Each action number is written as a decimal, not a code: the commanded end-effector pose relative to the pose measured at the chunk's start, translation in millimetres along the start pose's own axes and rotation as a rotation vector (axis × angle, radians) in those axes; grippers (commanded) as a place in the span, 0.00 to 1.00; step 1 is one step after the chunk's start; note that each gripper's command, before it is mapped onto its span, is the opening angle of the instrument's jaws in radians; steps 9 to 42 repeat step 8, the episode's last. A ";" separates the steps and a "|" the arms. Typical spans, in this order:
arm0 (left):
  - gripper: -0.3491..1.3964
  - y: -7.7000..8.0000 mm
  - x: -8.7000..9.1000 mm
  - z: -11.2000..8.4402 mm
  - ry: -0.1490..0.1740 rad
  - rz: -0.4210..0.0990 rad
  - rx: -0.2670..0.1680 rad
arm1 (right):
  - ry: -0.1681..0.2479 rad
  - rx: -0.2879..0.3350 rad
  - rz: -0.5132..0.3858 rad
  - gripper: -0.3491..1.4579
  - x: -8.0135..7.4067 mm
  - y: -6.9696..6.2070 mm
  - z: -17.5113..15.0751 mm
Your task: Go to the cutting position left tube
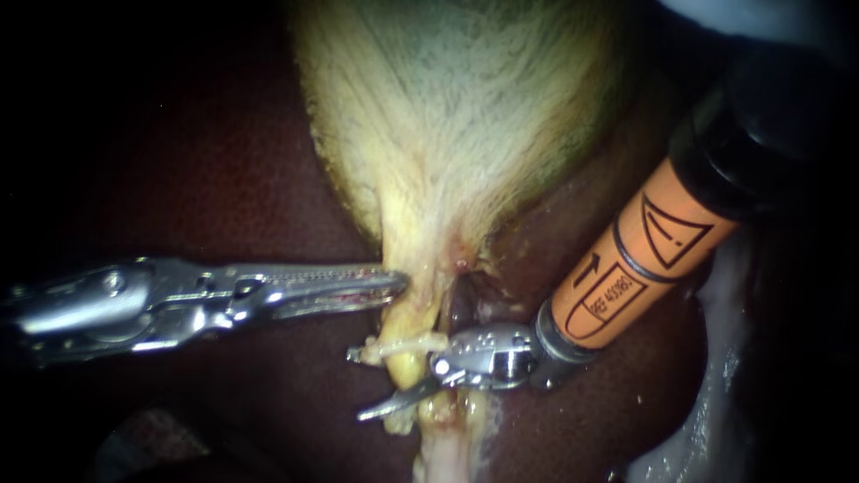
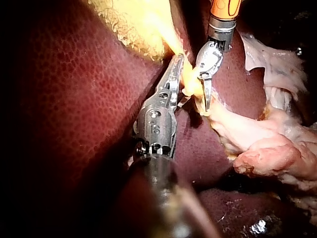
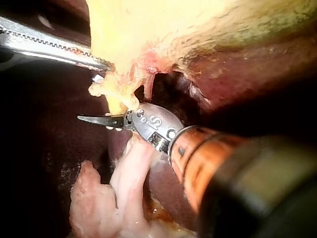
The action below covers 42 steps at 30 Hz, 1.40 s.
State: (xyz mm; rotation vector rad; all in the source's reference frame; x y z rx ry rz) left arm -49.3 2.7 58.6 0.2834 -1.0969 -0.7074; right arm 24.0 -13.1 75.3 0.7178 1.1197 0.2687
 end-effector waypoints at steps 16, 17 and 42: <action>0.17 0.0 0.0 0.1 0.000 0.000 0.000 | -0.001 0.001 -0.002 0.91 -0.3 0.0 -0.1; 0.17 0.0 0.0 0.1 0.000 0.000 0.000 | -0.001 0.001 -0.002 0.91 -0.3 0.0 -0.1; 0.17 0.0 0.0 0.1 0.000 0.000 0.000 | -0.001 0.001 -0.002 0.91 -0.3 0.0 -0.1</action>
